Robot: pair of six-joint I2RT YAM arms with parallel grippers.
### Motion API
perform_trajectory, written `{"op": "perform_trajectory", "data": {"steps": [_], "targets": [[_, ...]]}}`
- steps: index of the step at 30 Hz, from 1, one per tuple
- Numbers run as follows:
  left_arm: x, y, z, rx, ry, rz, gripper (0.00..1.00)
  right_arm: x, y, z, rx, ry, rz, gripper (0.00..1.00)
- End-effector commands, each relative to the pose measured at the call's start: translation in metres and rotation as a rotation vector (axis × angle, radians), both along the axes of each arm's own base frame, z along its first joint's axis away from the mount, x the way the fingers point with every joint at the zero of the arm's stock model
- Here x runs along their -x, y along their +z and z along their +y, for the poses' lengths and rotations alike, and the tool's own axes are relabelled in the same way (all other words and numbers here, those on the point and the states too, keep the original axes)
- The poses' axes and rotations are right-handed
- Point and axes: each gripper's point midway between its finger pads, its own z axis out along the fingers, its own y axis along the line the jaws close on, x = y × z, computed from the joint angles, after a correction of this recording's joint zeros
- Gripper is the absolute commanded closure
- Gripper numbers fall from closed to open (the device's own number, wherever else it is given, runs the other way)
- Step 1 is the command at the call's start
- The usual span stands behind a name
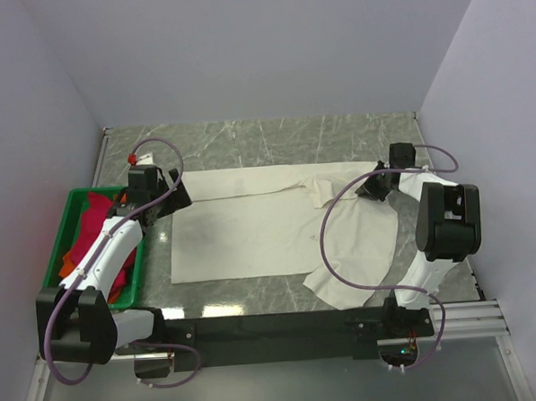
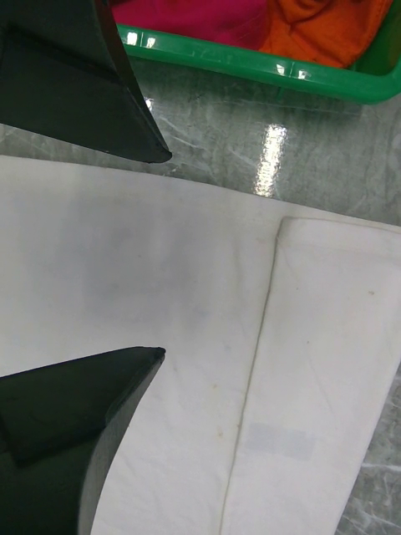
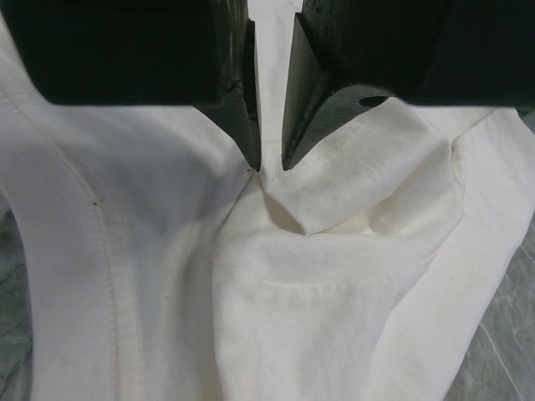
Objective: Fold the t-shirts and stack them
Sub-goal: Fold the tshirt
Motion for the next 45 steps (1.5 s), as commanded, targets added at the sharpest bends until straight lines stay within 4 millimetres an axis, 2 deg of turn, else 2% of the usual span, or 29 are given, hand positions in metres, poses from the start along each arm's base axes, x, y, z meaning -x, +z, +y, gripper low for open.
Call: {"op": "perform_trajectory", "data": {"steps": [1,6,20,32,35,40,45], "targets": [[-0.004,0.004,0.001,-0.013,-0.003,-0.02,0.03,-0.013,0.008,-0.004,0.023,0.008,-0.032,0.76],[-0.004,0.004,0.001,-0.014,-0.001,-0.019,0.03,-0.012,-0.001,0.0,0.0,0.01,-0.019,0.76],[-0.003,0.004,0.001,-0.015,-0.002,-0.02,0.03,-0.004,-0.013,-0.007,0.041,-0.005,0.02,0.74],[-0.004,0.004,0.001,-0.014,-0.001,-0.02,0.04,-0.007,-0.002,0.009,-0.015,0.041,-0.02,0.76],[-0.004,0.005,0.001,-0.015,-0.002,-0.022,0.03,-0.008,0.001,0.008,-0.015,0.038,-0.024,0.82],[-0.004,0.005,0.001,-0.014,-0.004,-0.022,0.03,-0.005,0.006,0.007,-0.009,0.04,-0.028,1.0],[-0.004,0.006,0.001,-0.012,-0.003,-0.023,0.03,0.0,0.019,0.012,-0.028,0.042,-0.047,1.0]]}}
